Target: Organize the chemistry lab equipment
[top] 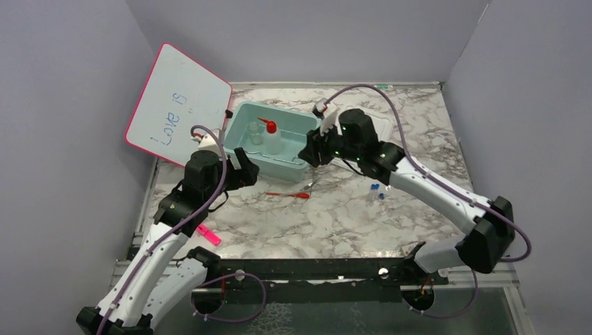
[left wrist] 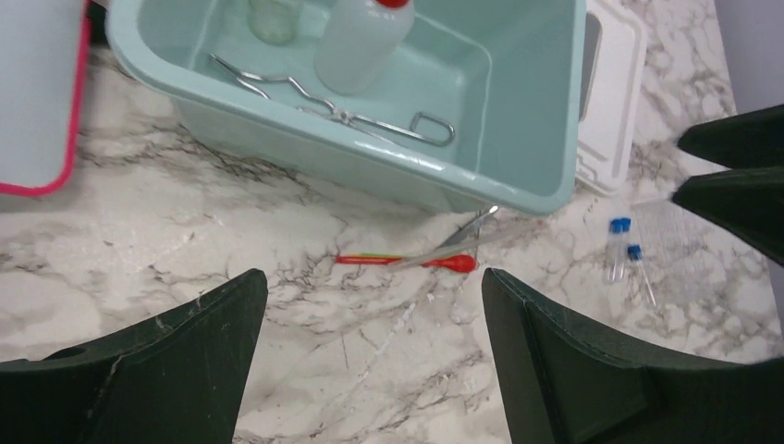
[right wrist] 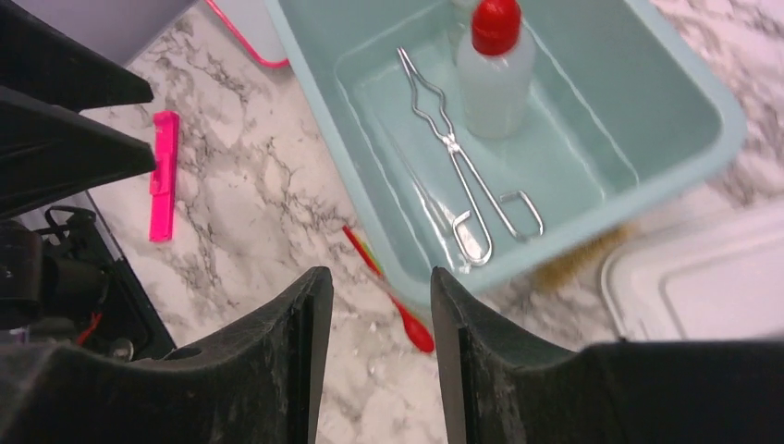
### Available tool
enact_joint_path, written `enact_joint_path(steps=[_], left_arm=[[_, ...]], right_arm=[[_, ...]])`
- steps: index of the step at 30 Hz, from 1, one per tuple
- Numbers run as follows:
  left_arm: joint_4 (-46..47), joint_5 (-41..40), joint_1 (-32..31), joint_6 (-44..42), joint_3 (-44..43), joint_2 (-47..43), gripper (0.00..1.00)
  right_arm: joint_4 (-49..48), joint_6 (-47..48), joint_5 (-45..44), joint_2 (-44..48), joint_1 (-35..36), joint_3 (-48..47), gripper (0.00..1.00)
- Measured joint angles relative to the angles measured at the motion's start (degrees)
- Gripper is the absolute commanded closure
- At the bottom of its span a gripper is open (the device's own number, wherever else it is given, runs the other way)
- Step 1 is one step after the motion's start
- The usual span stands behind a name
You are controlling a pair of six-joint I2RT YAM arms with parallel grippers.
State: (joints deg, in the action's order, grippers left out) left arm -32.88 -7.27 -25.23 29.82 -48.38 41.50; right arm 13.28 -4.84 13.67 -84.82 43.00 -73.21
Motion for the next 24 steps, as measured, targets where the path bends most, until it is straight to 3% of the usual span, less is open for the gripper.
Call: enact_joint_path(steps=[5, 10, 15, 24], left_arm=[[4.61, 6.64, 0.0, 2.4, 7.06, 2.23, 0.15], [9.49, 10.36, 0.0, 7.54, 13.75, 4.57, 0.22], [15.28, 11.06, 0.0, 13.88, 17.75, 7.58, 0.24], [29.57, 14.71, 0.0, 27.02, 27.12, 17.27, 0.35]], right_arm=[[-0.26, -10.93, -7.91, 13.66, 0.0, 14.64, 0.52], [0.7, -19.02, -13.7, 20.0, 0.0, 27.39, 0.52], [-0.74, -19.82, -16.41, 19.1, 0.0, 33.11, 0.53], [-9.09, -19.19, -14.6, 11.23, 0.0, 33.2, 0.53]])
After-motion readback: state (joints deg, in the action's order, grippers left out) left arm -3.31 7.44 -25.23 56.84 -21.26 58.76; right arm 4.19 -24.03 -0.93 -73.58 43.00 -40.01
